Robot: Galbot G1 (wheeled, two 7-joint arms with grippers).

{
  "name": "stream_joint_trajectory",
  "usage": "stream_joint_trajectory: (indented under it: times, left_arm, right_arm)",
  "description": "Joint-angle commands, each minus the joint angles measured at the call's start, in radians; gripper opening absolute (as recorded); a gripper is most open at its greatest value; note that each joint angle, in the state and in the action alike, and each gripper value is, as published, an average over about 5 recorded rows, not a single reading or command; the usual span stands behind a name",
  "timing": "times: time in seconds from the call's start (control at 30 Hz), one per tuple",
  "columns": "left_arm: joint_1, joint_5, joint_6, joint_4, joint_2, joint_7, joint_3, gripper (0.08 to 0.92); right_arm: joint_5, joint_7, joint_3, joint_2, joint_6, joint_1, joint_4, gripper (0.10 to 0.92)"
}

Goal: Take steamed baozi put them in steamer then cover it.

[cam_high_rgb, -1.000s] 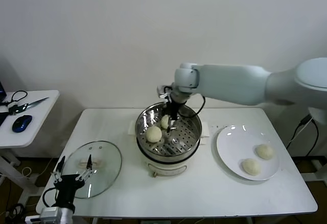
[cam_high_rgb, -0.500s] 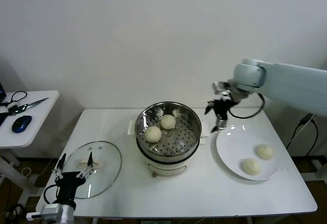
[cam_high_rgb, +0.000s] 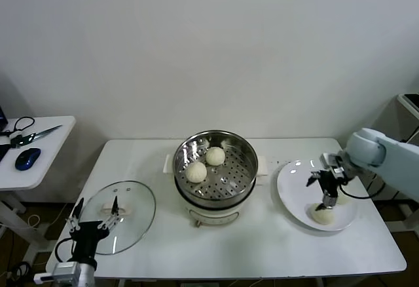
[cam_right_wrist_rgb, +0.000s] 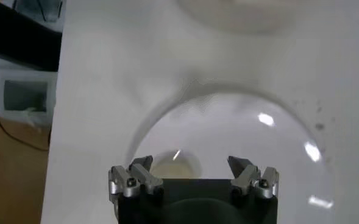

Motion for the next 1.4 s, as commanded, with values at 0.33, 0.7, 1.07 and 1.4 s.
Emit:
stream_joint_trajectory:
  times: [0.33,0.7,1.07,1.4]
  left_arm:
    - [0.012,0.008,-0.010,0.017,-0.007,-0.003,-0.004,0.823]
    - [0.003,0.018,-0.007,0.025,-0.001,-0.004,-0.003,0.823]
    - [0.001,0.019,-0.007,0.030,0.006,-0.005,0.002,0.823]
    - [0.010,0.020,-0.004,0.026,0.004,-0.010,0.005,0.823]
  right_arm:
    - [-0.165,0.001,0.177,0.048,0.021,-0.221,-0.126,0.823]
    - [-0.159,-0.018,0.176,0.091,0.030,-0.211,-0.155,0.807]
    - [-0.140,-0.036,0.172,0.088,0.060,-0.182,-0.160,0.673]
    - [-0.103,-0.093,-0.202,0.153,0.420,0.394,-0.104,0.668]
